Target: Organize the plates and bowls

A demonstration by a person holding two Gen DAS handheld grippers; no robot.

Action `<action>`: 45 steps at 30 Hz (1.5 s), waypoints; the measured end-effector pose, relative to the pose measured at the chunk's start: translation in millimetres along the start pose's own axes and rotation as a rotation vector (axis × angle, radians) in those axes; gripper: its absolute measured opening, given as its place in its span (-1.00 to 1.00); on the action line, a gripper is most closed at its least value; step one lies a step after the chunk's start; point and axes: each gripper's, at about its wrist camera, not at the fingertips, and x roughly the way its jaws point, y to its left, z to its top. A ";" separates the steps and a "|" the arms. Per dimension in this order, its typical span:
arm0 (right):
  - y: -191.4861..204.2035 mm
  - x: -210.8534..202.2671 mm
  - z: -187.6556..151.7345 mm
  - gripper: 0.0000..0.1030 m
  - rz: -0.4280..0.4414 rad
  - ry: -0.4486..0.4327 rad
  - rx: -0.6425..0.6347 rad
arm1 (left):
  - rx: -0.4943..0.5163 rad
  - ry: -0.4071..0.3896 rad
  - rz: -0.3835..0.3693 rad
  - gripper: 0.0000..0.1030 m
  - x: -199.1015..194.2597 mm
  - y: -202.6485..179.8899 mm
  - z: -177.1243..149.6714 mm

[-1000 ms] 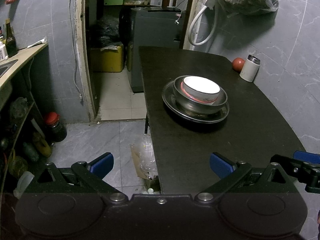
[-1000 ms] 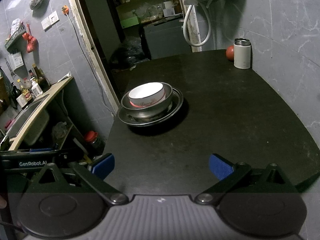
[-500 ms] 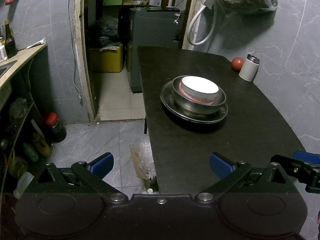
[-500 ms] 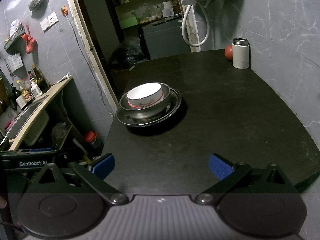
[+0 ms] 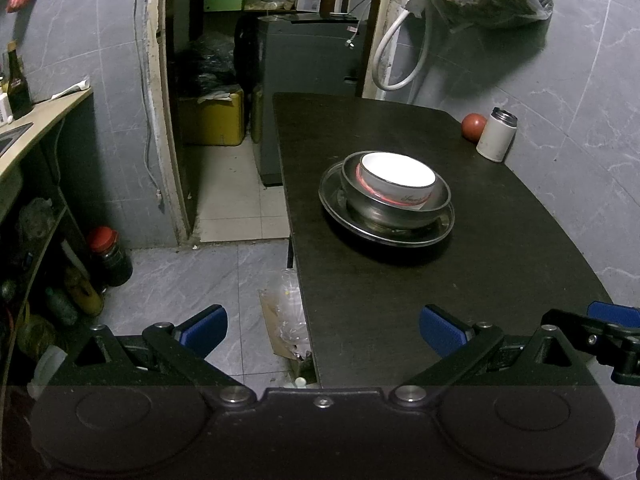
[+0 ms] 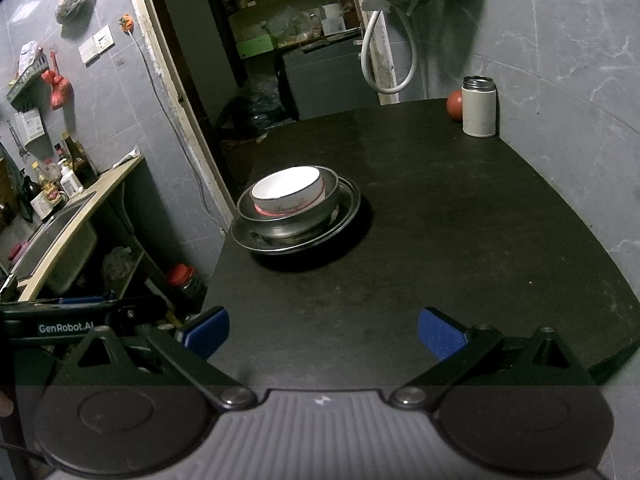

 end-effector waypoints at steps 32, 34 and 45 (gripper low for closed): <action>-1.1 0.9 0.8 1.00 -0.005 0.002 0.001 | 0.006 0.017 -0.013 0.98 8.3 -1.5 2.7; -0.6 0.8 0.6 1.00 -0.005 0.001 0.002 | 0.011 0.016 -0.012 0.98 9.3 -1.2 3.0; -1.5 0.9 0.1 1.00 -0.007 0.002 0.003 | 0.038 -0.010 -0.038 0.98 4.1 -3.5 4.3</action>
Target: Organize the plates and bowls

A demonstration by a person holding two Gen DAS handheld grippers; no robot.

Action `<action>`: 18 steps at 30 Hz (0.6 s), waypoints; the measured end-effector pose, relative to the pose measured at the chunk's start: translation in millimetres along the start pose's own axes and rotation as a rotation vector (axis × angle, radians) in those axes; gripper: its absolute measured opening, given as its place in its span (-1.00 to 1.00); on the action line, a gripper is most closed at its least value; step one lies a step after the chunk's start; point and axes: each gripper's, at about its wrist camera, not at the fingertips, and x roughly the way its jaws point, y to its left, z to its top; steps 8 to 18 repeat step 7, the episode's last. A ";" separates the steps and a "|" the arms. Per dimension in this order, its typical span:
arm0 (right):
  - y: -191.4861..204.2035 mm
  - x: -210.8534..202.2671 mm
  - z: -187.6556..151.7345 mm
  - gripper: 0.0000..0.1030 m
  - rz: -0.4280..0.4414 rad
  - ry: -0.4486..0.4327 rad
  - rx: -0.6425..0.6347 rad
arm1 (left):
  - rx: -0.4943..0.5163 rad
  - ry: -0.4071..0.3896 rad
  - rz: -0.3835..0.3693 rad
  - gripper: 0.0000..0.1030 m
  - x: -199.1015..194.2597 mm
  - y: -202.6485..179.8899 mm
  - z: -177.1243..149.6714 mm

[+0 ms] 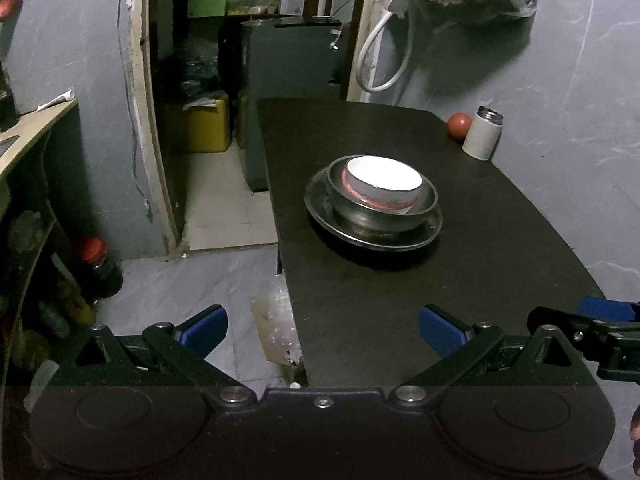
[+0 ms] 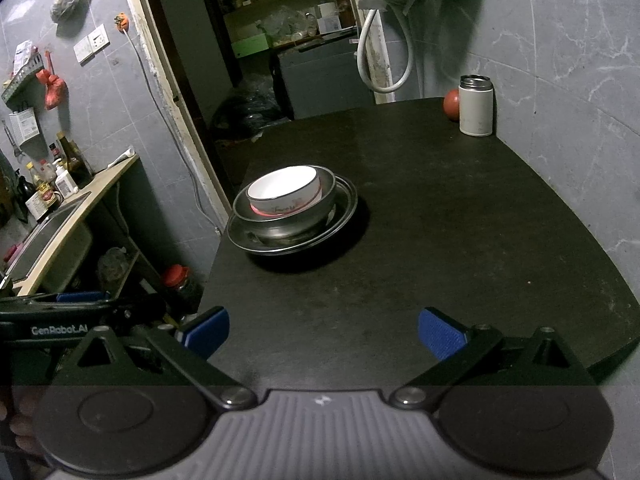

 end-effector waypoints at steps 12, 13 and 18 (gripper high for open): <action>-0.5 0.9 0.0 1.00 0.001 -0.001 -0.001 | 0.011 -0.004 0.001 0.98 -0.1 -2.9 0.2; -0.5 0.9 0.0 1.00 0.001 -0.001 -0.001 | 0.011 -0.004 0.001 0.98 -0.1 -2.9 0.2; -0.5 0.9 0.0 1.00 0.001 -0.001 -0.001 | 0.011 -0.004 0.001 0.98 -0.1 -2.9 0.2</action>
